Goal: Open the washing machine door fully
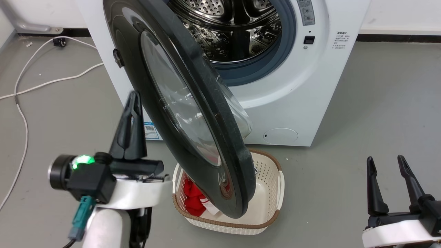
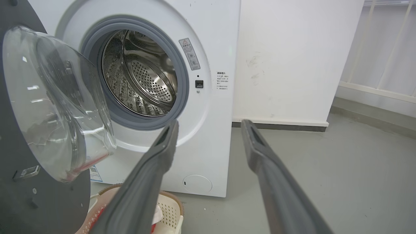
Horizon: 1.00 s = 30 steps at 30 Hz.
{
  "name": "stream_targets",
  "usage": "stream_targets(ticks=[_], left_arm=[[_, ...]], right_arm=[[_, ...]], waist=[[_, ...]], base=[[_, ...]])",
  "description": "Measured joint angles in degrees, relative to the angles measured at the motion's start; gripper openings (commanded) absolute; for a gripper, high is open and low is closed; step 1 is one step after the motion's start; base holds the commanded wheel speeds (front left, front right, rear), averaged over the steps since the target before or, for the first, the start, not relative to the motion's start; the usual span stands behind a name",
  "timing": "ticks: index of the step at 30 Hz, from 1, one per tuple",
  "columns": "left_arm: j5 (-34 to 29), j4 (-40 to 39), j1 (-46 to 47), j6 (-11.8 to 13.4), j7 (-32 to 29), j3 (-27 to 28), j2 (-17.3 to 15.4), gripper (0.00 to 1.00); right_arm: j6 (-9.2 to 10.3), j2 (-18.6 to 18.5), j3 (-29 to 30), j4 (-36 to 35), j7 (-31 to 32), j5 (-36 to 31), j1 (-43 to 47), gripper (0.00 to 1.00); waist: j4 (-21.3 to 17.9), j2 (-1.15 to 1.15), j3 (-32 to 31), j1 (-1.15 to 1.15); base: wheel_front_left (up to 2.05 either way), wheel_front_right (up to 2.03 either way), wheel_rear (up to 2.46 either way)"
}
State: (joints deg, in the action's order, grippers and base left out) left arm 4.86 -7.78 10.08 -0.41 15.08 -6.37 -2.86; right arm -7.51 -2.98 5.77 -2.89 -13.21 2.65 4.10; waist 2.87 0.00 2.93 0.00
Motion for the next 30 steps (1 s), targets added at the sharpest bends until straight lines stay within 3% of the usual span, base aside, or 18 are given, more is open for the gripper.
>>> stream_targets(ticks=[8,14,22,30], left_arm=[[-0.81,-13.58,3.68,0.94,0.03,-1.0,-0.01,0.0],[-0.63,-19.69,6.41,0.25,0.05,-5.35,0.0,0.0],[1.18,-17.9,5.24,-3.16,-0.01,-14.25,0.01,0.0],[5.12,-11.57,0.31,-5.66,-6.42,-23.87,-0.43,0.0]], right_arm=[[0.0,0.01,0.1,-0.3,0.15,0.33,0.01,1.0],[0.0,0.01,-0.03,-0.31,0.38,0.34,0.03,1.0],[0.0,0.02,-0.33,-0.3,0.74,0.6,0.15,1.0],[0.0,0.02,-0.12,0.11,0.9,1.15,0.91,1.0]], waist=[[-0.09,0.0,0.08,0.0],[-0.33,0.0,0.09,0.0],[-0.99,0.0,-0.27,0.0],[-0.74,0.0,-0.74,0.0]], base=[[0.0,0.0,0.0],[0.0,0.0,0.0],[0.0,0.0,0.0],[0.0,0.0,0.0]])
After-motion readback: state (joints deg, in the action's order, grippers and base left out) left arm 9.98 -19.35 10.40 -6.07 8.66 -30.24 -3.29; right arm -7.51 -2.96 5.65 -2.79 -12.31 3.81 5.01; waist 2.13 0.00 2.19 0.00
